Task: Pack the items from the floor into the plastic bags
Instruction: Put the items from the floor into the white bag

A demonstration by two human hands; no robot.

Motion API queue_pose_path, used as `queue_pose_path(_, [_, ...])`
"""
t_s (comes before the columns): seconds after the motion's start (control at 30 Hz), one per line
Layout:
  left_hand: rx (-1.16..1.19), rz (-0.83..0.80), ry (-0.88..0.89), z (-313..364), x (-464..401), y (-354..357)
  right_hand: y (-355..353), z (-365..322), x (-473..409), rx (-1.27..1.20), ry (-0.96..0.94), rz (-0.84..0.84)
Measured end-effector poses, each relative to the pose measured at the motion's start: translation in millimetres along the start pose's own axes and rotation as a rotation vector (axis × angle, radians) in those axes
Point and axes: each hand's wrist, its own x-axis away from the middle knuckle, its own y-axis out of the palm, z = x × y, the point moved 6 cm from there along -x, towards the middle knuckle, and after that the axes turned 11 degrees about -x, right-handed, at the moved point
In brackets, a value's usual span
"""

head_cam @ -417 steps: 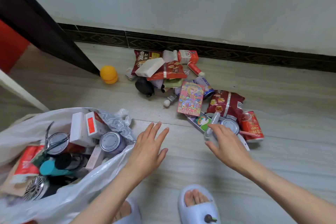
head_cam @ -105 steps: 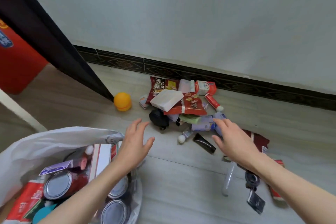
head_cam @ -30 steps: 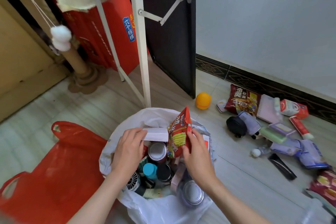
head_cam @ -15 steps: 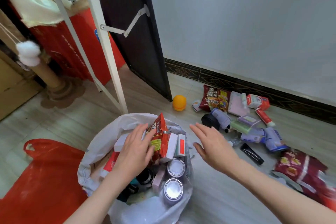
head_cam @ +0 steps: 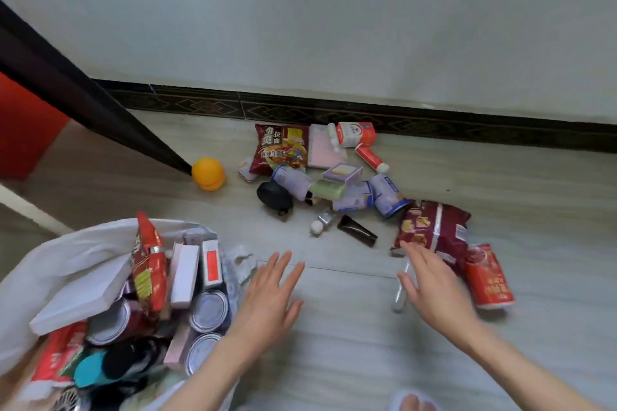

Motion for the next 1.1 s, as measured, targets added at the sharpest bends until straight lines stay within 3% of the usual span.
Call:
queue_pose_path(0.13, [0.040, -0.095, 0.035, 28.6, -12.0, 46.5, 41.7, 60.6, 36.1, -0.085, 0.256, -0.045])
queue_pose_path(0.37, [0.171, -0.230, 0.142, 97.5, -32.7, 100.3, 56.4, 130.5, 56.7, -0.132, 0.449, 0.039])
queue_pose_path(0.53, [0.259, -0.238, 0.164, 149.5, -72.2, 103.9, 75.9, 144.7, 58.5, -0.056, 0.421, -0.060])
queue_pose_path(0.7, [0.085, -0.257, 0.098, 171.7, -106.9, 104.4, 74.4, 141.0, 52.6, 0.008, 0.363, -0.032])
queue_pose_path(0.93, [0.428, -0.243, -0.184, 124.5, -83.0, 103.6, 51.1, 108.7, 50.2, -0.042, 0.232, 0.011])
queue_pose_path(1.1, [0.547, -0.117, -0.357, 72.2, -42.9, 60.5, 18.1, 48.4, 37.5, -0.132, 0.074, 0.077])
